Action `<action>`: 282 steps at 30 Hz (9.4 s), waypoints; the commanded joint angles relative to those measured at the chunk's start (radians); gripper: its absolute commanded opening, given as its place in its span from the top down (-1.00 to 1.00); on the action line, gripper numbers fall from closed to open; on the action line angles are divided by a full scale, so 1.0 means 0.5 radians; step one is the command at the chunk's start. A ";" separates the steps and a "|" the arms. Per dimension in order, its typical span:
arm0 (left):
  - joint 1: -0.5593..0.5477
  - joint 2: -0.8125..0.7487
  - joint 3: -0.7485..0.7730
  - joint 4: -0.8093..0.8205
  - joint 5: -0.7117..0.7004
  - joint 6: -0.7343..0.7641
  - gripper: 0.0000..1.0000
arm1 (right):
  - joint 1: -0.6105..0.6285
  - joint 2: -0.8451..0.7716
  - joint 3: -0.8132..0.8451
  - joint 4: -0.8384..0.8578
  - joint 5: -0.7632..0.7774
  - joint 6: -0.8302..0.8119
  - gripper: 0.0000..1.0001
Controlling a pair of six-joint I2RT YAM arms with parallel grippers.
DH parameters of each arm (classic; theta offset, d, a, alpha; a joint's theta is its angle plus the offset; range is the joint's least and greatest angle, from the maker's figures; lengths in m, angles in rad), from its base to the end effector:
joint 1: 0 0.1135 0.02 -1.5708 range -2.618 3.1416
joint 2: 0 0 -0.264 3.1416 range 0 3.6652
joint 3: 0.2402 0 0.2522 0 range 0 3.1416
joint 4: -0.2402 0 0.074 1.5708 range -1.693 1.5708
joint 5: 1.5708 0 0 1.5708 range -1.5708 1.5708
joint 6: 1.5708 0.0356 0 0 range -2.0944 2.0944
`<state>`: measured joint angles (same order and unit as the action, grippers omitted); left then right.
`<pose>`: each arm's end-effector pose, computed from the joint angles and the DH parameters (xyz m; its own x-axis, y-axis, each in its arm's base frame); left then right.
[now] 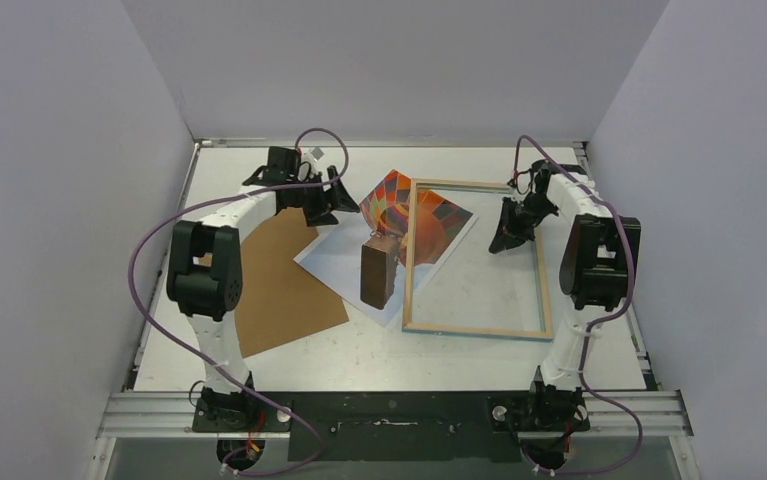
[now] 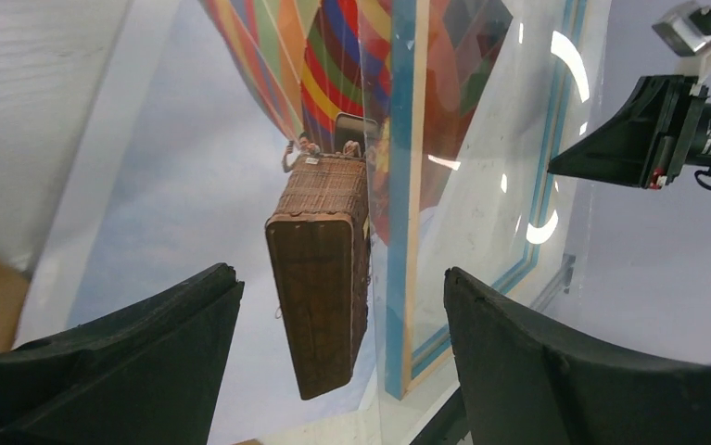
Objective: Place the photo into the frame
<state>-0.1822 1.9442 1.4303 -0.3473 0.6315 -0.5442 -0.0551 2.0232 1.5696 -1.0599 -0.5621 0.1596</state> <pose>0.4152 -0.0979 0.2132 -0.9099 -0.2573 -0.3255 0.0625 0.6906 -0.7205 0.3883 -0.0024 0.1936 -0.9816 0.1888 0.0280 0.1744 0.8270 0.5344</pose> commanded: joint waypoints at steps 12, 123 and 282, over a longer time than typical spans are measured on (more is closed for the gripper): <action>-0.226 0.368 0.325 0.206 0.174 -0.064 -0.49 | -0.060 -0.335 0.011 0.472 0.122 0.133 1.00; -0.492 0.886 0.710 0.180 0.311 -0.210 0.18 | -0.162 -0.159 0.044 0.373 0.035 -0.304 0.95; 0.021 0.111 0.711 -0.826 -0.591 0.708 -0.86 | -0.015 -1.052 -0.894 1.190 0.648 0.855 -0.27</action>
<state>-0.2146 2.0140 1.7905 -0.6933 0.3695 -0.2665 -0.0963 1.5734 1.1599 -0.5533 -0.2356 0.5156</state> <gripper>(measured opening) 0.940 0.642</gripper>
